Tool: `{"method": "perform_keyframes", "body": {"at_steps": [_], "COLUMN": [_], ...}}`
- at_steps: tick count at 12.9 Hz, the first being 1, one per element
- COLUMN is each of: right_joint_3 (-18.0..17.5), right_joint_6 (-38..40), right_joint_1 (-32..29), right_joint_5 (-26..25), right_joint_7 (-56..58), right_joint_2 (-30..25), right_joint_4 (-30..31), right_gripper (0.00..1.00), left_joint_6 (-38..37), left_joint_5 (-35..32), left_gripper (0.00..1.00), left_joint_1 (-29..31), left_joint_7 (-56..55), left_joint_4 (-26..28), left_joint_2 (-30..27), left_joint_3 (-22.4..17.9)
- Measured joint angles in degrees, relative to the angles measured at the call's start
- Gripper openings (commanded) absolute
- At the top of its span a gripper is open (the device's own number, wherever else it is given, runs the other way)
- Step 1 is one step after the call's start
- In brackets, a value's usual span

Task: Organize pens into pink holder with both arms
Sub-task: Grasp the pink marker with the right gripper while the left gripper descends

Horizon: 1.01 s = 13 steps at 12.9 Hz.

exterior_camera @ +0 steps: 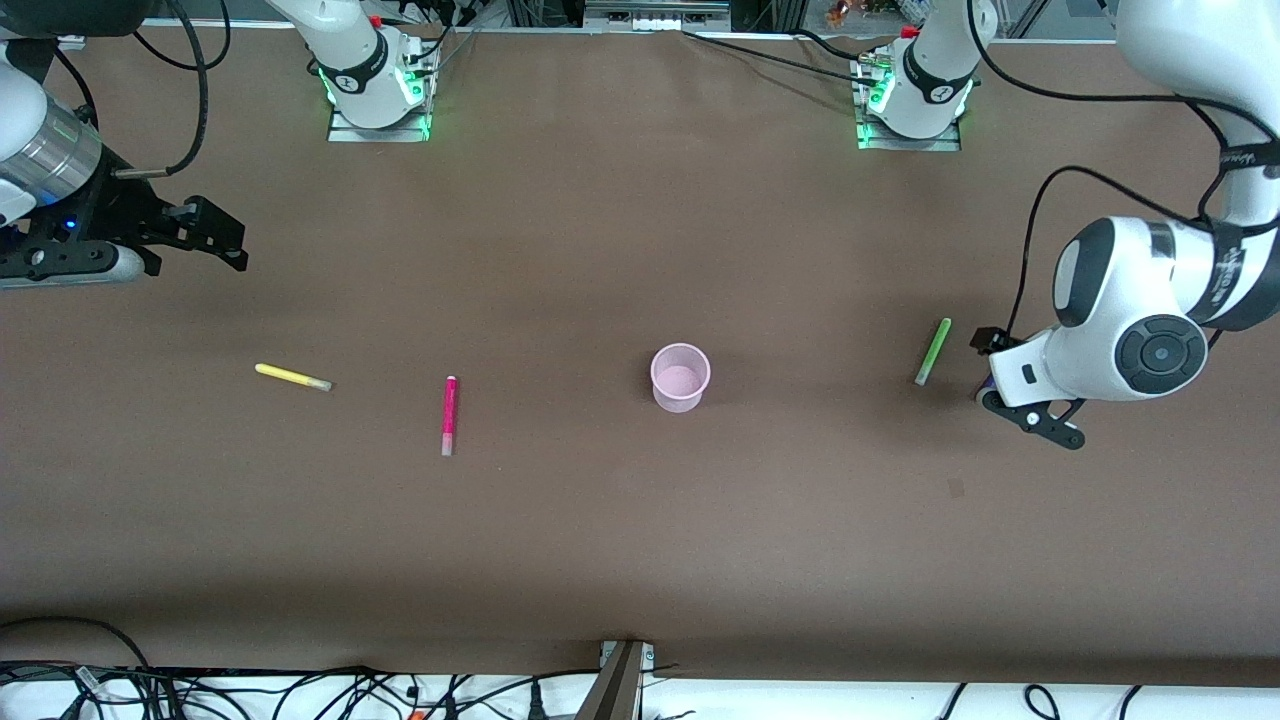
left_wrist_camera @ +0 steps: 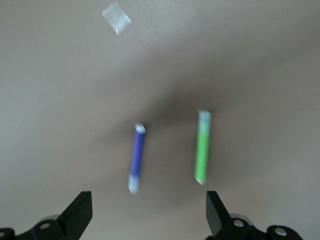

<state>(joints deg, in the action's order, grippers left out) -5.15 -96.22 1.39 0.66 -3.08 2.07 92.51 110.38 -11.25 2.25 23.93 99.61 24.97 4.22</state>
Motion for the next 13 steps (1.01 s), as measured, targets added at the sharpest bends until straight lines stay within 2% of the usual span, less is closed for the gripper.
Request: {"method": "perform_keyframes", "body": {"at_steps": [3,6,9,12,13], "right_joint_3": [-0.1,-0.1,-0.1,-0.1,-0.1], "right_joint_6": [-0.6,-2.0,-7.2,-13.1,-16.5], "right_joint_1": [1.0,3.0,4.6,5.6,5.6], "right_joint_5": [0.0,-0.1,-0.2,-0.4,-0.4], "right_joint_7": [0.0,0.0,0.0,0.0,0.0], "right_joint_2": [2.3,6.8,12.6,21.0,24.3], "right_joint_4": [0.0,0.1,0.2,0.5,0.5], "right_gripper": [1.00,1.00,1.00,1.00,1.00], "left_joint_6": [17.3,27.7,33.7,34.8,34.8], "left_joint_5": [0.0,0.0,0.0,0.0,0.0], "left_gripper": [1.00,1.00,1.00,0.99,0.71], "left_joint_1": [4.5,5.6,5.8,6.6,6.7], "left_joint_7": [6.5,8.2,11.5,13.8,13.9], "left_joint_4": [9.5,17.0,18.7,18.6,18.5], "left_joint_2": [0.3,1.0,3.8,4.9,4.9], "left_joint_3": [-0.1,0.0,0.2,0.2,0.2]}}
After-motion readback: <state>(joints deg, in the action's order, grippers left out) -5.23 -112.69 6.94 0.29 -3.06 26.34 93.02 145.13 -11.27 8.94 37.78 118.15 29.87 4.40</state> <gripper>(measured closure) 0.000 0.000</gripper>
